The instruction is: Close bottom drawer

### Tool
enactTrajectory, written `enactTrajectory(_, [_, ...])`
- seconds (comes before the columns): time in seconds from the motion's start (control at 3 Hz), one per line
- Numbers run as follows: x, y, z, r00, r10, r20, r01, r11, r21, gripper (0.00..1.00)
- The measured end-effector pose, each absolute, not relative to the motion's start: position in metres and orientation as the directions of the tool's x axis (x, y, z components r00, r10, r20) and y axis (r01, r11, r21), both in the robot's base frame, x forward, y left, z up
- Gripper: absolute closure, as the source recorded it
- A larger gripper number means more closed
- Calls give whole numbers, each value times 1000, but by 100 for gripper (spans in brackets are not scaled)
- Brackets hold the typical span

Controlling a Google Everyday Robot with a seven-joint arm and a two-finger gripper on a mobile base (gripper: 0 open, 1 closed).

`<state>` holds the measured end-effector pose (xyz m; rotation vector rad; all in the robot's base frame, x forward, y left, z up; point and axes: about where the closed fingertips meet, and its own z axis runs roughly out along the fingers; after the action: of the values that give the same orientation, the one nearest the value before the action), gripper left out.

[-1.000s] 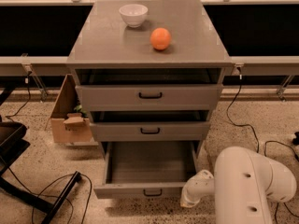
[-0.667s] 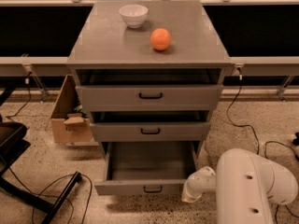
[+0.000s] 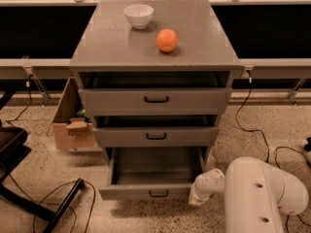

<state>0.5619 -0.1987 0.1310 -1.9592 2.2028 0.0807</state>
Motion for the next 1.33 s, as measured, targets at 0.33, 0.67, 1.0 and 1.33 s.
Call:
enactTrajectory(0.33, [562,-199,131,-106,-978,-179,-988,124,-89,100])
enactTrajectory(0.67, [589,-205,136,-95,-979,-181,-987,117,-113,100])
enactTrajectory(1.0, [600,-208,139,-90,-979,-182,-986,114,-125,100])
enactTrajectory(1.33, [626,-214,144,-80,-980,-185,-983,108,-148,100])
